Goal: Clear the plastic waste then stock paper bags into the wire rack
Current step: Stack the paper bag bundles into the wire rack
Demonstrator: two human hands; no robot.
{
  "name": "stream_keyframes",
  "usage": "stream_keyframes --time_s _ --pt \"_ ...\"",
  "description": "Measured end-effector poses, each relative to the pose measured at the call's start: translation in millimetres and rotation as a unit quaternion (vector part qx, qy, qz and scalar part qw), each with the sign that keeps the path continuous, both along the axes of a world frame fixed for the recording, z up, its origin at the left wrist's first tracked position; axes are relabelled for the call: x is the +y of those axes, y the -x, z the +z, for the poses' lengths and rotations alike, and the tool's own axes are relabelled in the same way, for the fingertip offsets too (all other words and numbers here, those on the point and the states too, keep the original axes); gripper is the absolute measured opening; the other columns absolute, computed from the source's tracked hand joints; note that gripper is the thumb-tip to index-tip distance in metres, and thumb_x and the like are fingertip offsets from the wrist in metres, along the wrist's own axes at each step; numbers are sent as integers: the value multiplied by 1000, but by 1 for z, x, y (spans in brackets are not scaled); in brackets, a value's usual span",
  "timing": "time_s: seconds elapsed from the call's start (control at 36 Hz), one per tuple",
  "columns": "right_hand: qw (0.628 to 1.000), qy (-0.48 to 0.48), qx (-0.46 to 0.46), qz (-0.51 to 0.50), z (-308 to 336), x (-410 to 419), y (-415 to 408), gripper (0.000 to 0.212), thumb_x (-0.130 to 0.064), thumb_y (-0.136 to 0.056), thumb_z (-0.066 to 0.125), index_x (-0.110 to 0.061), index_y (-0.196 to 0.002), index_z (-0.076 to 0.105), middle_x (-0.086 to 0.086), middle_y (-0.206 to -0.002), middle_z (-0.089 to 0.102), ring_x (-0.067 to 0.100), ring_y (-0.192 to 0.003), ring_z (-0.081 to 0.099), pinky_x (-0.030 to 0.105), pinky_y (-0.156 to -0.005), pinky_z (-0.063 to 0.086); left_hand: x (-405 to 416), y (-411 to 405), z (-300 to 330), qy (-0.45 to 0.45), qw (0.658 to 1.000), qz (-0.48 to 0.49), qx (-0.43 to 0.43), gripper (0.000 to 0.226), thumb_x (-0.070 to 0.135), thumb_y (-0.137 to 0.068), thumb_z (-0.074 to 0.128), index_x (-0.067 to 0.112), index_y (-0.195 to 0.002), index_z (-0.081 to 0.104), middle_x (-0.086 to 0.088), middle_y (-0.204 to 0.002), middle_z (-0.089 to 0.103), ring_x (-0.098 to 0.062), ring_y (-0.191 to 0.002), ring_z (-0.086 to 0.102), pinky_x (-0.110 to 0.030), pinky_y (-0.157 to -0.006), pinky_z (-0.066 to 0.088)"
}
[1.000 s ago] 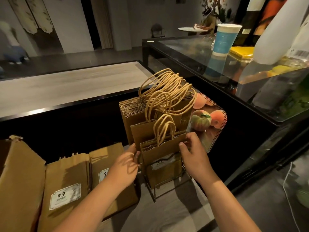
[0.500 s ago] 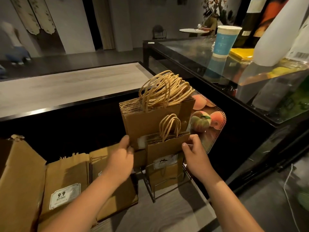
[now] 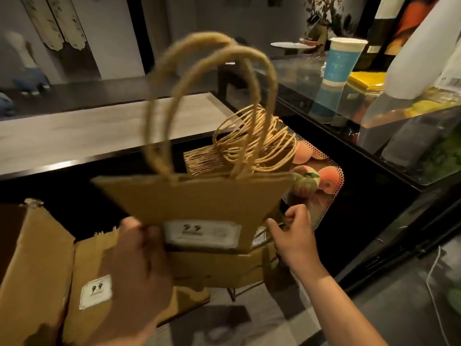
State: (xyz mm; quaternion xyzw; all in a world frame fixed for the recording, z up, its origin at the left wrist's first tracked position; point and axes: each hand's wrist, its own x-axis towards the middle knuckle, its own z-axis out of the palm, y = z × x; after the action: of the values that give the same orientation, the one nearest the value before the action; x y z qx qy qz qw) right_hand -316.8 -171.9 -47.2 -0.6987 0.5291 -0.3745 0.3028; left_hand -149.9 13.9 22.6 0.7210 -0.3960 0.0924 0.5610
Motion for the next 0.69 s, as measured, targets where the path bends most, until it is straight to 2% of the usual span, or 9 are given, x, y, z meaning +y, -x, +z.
stream_keyframes --time_s 0.06,0.11,0.17,0.22,0.28,0.33,0.44,0.56,0.69 --pt "998 -24 -26 43 -3 4 0 24 -24 -88 68 -23 -83 44 -3 -77 49 10 -68 47 23 -59 40 -16 12 11 6 999 -33 10 26 23 -100 36 36 -79 42 18 -79 46 1 -71 47 -14 -60 33" --pt "995 -46 -21 89 -3 8 2 18 -19 -92 61 -20 -79 50 -2 -69 52 8 -60 48 21 -57 40 -33 11 10 -4 997 -72 1 27 25 -98 31 42 -84 47 17 -86 51 -1 -81 53 -19 -67 41" --pt "991 -65 21 119 -2 12 6 16 -16 -95 55 -18 -80 55 -3 -68 55 4 -58 49 14 -53 38 -48 2 1 -3 996 -81 35 29 30 -97 28 47 -92 52 6 -95 57 -14 -93 58 -39 -77 53" --pt "984 -80 62 147 -2 13 10 17 -18 -96 53 -23 -80 58 -5 -69 58 1 -56 50 12 -50 37 -60 -3 1 20 997 -65 44 26 36 -95 28 50 -91 50 -1 -100 58 -24 -97 58 -50 -82 52" --pt "970 -98 128 181 0 14 11 18 -22 -96 52 -28 -82 60 -7 -70 61 0 -56 52 15 -50 36 -68 -4 4 47 994 -71 62 14 45 -87 33 45 -86 47 -9 -98 58 -29 -96 57 -47 -84 51" --pt "936 -108 250 222 4 13 7 18 -29 -96 48 -28 -83 61 -9 -78 64 4 -69 58 22 -58 43 -76 -8 0 48 992 -75 91 5 44 -81 39 41 -83 43 -12 -98 57 -28 -96 56 -40 -84 49" --pt "827 -108 472 285 11 7 -10 33 -41 -97 35 -26 -76 55 1 -97 61 23 -94 57 36 -85 43 -91 -8 -34 -17 991 -70 117 17 16 -100 38 23 -99 53 -8 -106 59 -22 -100 58 -40 -87 52" --pt "767 -119 551 306 12 5 -21 42 -34 -99 30 -15 -111 65 9 -122 62 29 -110 56 43 -98 40 -94 1 -66 -46 982 -109 148 23 15 -101 38 34 -91 46 1 -96 55 -17 -88 55 -30 -72 47" --pt "731 -121 593 315 12 8 -27 46 -32 -100 26 -15 -118 65 9 -131 59 31 -118 53 48 -102 34 -93 7 -89 -98 956 -126 248 23 16 -103 37 34 -92 47 6 -96 59 -9 -89 58 -17 -69 44"
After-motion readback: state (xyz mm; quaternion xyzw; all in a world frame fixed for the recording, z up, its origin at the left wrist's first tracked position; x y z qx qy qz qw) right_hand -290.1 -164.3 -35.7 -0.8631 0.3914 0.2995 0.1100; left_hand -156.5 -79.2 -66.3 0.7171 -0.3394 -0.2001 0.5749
